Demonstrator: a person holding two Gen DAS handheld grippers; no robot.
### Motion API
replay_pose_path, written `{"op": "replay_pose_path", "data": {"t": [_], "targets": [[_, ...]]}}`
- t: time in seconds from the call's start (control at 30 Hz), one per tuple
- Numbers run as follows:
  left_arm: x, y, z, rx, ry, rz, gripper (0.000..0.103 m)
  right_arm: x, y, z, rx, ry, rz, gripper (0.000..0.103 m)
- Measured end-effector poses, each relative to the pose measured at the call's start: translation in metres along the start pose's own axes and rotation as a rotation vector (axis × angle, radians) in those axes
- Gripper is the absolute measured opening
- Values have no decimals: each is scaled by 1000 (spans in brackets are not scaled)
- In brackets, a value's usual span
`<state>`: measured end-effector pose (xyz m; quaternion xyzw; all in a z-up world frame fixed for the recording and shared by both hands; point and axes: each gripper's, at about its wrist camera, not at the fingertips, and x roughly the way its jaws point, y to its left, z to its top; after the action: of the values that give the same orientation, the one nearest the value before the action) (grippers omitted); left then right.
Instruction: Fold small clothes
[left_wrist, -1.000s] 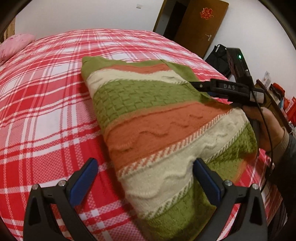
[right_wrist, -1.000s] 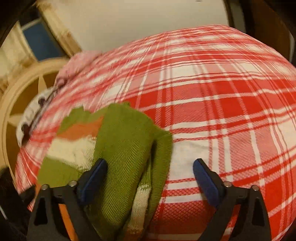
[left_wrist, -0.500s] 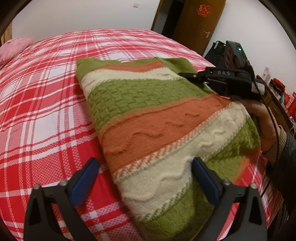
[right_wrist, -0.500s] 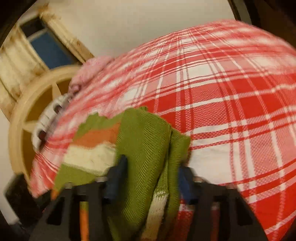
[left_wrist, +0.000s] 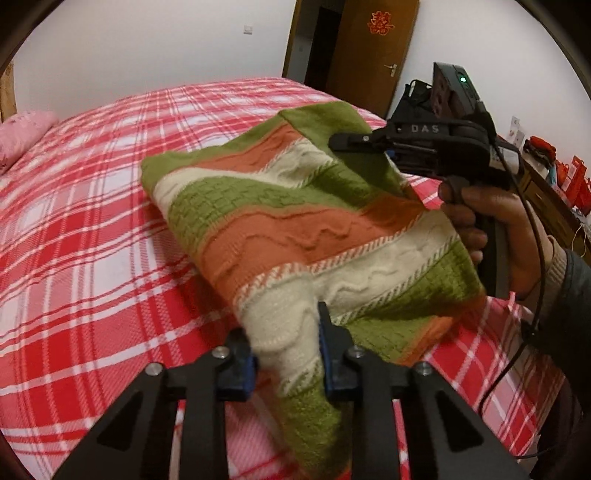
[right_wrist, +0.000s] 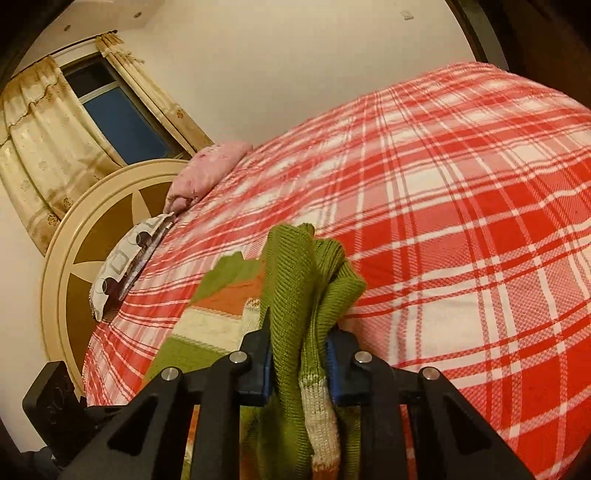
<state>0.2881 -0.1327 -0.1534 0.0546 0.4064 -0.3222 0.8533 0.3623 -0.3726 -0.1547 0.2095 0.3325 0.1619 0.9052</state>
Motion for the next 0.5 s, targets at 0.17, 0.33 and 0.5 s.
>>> {"op": "replay_pose_path", "data": {"t": [0.17,0.33,0.5], "targets": [[-26,-2,-10,11,-24,13,26,-5,19,-7,-6,10,20,22],[-55,5,-21,11,-50,37,26,-7,39,-13,0,11,69,22],[-85,20,-31,-11,-70,74,26,2,77,-18,-26,20,125,22]]}}
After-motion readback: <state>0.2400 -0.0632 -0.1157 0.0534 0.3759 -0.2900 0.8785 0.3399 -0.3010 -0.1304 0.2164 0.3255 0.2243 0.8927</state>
